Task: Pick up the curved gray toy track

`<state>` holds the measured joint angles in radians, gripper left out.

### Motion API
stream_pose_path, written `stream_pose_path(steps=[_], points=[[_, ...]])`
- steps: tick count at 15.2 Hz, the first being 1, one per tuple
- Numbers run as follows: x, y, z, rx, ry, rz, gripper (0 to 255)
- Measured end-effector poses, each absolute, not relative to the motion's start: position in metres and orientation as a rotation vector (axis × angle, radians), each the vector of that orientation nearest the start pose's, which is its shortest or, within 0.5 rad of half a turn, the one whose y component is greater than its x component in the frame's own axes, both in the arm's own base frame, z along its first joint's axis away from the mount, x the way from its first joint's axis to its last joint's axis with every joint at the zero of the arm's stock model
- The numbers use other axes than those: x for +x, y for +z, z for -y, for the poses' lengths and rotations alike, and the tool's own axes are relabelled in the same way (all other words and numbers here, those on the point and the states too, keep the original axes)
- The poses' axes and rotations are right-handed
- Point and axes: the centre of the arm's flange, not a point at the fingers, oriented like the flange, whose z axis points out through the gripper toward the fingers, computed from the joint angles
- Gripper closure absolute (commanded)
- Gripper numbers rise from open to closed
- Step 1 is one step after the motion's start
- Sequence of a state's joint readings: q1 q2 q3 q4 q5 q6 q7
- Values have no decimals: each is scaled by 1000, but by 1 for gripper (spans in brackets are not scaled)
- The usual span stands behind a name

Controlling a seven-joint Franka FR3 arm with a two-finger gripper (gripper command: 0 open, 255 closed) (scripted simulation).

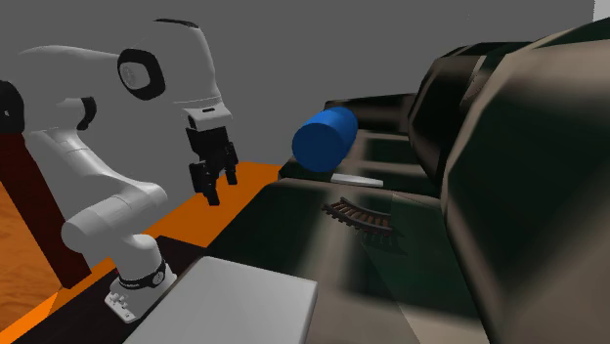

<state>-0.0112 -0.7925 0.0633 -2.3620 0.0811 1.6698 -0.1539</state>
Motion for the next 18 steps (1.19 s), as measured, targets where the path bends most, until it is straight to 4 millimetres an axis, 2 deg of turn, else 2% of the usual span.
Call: stream_pose_path(steps=[2,4,7,13,18], points=[[318,597,-35,-3096,-155,273,0],[328,589,-55,-3102,-144,222,0],[353,584,-85,-3110,-126,128,0],[407,559,-143,-3116,-87,-69,0],[454,538,-183,-3112,-57,-234,0]])
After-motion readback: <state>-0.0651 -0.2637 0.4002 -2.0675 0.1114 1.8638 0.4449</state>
